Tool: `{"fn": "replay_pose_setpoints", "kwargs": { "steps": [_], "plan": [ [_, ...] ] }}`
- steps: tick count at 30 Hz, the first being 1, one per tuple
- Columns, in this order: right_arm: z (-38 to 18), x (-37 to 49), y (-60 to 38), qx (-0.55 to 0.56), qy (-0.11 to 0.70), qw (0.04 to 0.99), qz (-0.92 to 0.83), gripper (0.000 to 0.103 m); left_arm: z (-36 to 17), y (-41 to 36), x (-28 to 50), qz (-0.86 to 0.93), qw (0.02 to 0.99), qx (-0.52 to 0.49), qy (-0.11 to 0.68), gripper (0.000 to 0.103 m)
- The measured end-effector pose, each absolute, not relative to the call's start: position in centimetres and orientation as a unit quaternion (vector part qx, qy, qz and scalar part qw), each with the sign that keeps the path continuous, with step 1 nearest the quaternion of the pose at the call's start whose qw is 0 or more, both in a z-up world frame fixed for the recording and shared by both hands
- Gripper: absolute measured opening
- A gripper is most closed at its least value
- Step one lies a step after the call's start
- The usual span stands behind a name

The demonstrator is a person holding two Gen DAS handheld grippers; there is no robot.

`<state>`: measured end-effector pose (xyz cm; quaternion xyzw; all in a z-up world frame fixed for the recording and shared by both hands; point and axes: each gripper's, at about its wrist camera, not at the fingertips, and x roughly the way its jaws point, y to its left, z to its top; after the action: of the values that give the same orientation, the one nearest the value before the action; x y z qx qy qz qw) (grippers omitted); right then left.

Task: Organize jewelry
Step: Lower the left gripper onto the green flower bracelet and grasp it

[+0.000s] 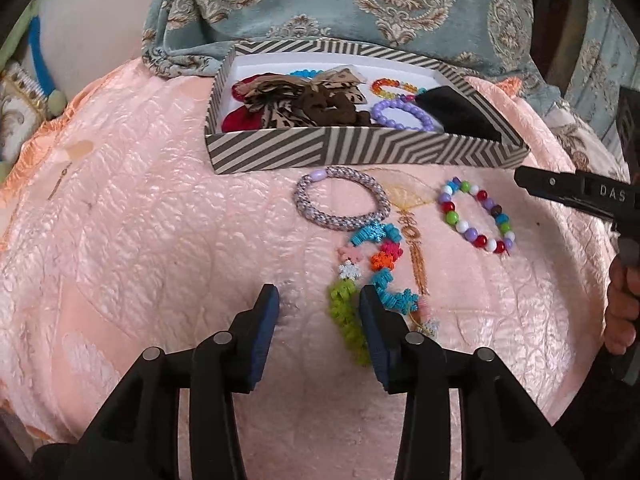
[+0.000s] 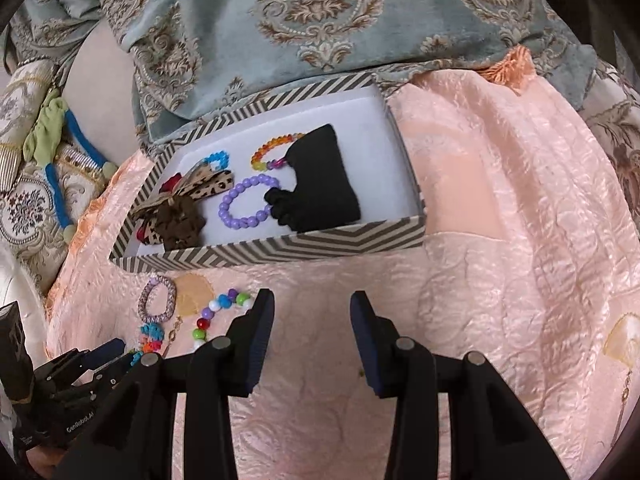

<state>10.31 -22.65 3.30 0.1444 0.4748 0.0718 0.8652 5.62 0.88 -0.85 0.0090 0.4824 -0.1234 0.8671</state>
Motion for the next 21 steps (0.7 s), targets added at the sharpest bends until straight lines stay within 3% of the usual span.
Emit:
{"fn": "replay_pose_setpoints", "kwargs": {
  "steps": [7, 9, 11, 16, 21],
  "plan": [
    [3.1, 10.2, -22.3, 0.138, 0.479, 0.864, 0.076, 0.042, -1.1, 0.8, 5.9, -0.123, 0.869, 0.016, 0.478, 0.025],
    [3.1, 10.2, -22.2, 0.137, 0.479, 0.863, 0.078, 0.042, -1.1, 0.8, 6.0, -0.116, 0.872, 0.020, 0.476, 0.018],
    [3.2, 10.2, -22.1, 0.138, 0.476, 0.865, 0.082, 0.042, -1.0, 1.1, 6.0, -0.109, 0.873, 0.023, 0.474, 0.000],
    [4.5, 10.4, -19.0, 0.136, 0.446, 0.868, 0.169, 0.042, -0.8, 2.2, 6.1, -0.098, 0.873, 0.001, 0.478, 0.000],
    [4.4, 11.6, -12.0, 0.058, 0.446, 0.857, 0.250, 0.040, -0.7, 2.7, 5.9, -0.091, 0.873, -0.004, 0.480, 0.000]
  ]
}}
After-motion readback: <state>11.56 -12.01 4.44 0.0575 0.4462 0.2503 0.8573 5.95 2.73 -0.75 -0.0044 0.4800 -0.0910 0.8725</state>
